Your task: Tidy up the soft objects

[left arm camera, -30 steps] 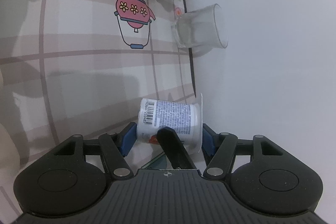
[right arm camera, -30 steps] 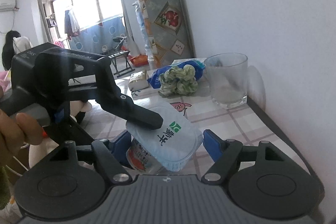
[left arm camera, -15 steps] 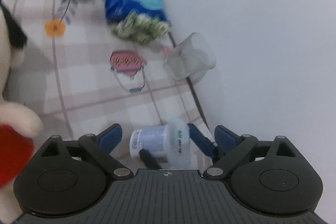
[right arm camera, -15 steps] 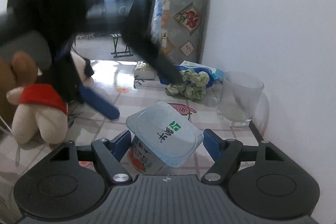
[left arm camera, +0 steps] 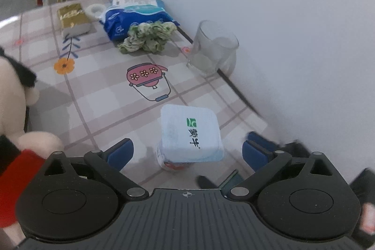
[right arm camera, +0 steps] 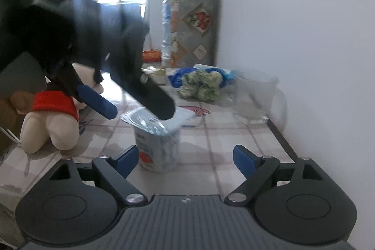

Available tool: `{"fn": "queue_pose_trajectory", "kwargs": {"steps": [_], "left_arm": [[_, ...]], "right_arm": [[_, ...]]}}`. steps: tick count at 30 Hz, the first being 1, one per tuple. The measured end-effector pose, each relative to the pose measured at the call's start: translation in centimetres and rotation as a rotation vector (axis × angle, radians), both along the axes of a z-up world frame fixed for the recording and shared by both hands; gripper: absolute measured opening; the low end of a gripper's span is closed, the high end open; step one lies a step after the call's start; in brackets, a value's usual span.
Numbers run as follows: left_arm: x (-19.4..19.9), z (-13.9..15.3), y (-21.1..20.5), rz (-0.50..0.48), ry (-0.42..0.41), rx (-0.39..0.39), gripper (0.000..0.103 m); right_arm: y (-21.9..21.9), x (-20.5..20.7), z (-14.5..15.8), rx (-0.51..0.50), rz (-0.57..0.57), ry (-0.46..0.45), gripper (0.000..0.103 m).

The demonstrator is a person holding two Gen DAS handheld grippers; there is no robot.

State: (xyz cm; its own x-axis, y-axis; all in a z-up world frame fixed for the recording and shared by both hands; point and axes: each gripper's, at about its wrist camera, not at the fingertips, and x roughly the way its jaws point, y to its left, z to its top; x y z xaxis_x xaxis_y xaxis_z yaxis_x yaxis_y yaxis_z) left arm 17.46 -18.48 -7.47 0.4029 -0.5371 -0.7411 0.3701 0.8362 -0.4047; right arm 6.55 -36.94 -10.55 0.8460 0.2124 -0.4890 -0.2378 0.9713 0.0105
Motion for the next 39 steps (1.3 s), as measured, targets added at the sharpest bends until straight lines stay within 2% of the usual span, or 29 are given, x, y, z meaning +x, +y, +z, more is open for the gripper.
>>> {"fn": "queue_pose_trajectory", "kwargs": {"steps": [5, 7, 9, 11, 13, 18, 25, 30, 34, 39], "left_arm": [[-1.2, -1.2, -2.7, -0.041, -0.073, 0.138, 0.099], [-1.7, -1.9, -3.7, -0.040, -0.112, 0.208, 0.094], [-2.1, -2.3, -4.2, -0.031, -0.156, 0.262, 0.082], [-2.4, -2.4, -4.3, -0.011, -0.188, 0.290, 0.080], [-2.4, -2.5, -4.3, -0.001, -0.197, 0.284, 0.078], [-2.6, -2.3, -4.5, 0.024, -0.227, 0.272, 0.062], [-3.2, -2.0, -3.5, 0.070, -0.221, 0.235, 0.061], [-3.8, 0.0, -1.6, 0.096, -0.225, 0.193, 0.057], [-4.8, 2.5, 0.4, 0.131, -0.286, 0.162, 0.057], [-5.3, 4.8, 2.8, 0.166, -0.329, 0.118, 0.057]], "right_arm": [[-1.7, -1.4, -0.1, 0.041, -0.074, 0.013, 0.072], [-2.3, -1.9, -0.1, 0.057, -0.094, 0.016, 0.072], [-2.6, -2.1, -0.2, 0.065, -0.109, 0.018, 0.072], [-2.7, -2.3, -0.1, 0.071, -0.117, 0.018, 0.072], [-2.9, -2.3, -0.2, 0.076, -0.121, 0.017, 0.072], [-3.1, -2.7, 0.0, 0.085, -0.132, 0.011, 0.072], [-3.7, -2.6, 0.8, 0.099, -0.123, -0.012, 0.072], [-3.3, -0.8, 2.7, 0.059, -0.074, -0.068, 0.071], [-2.4, 1.3, 4.1, 0.019, -0.033, -0.111, 0.071], [-1.3, 3.8, 5.2, 0.028, 0.017, -0.119, 0.071]]}}
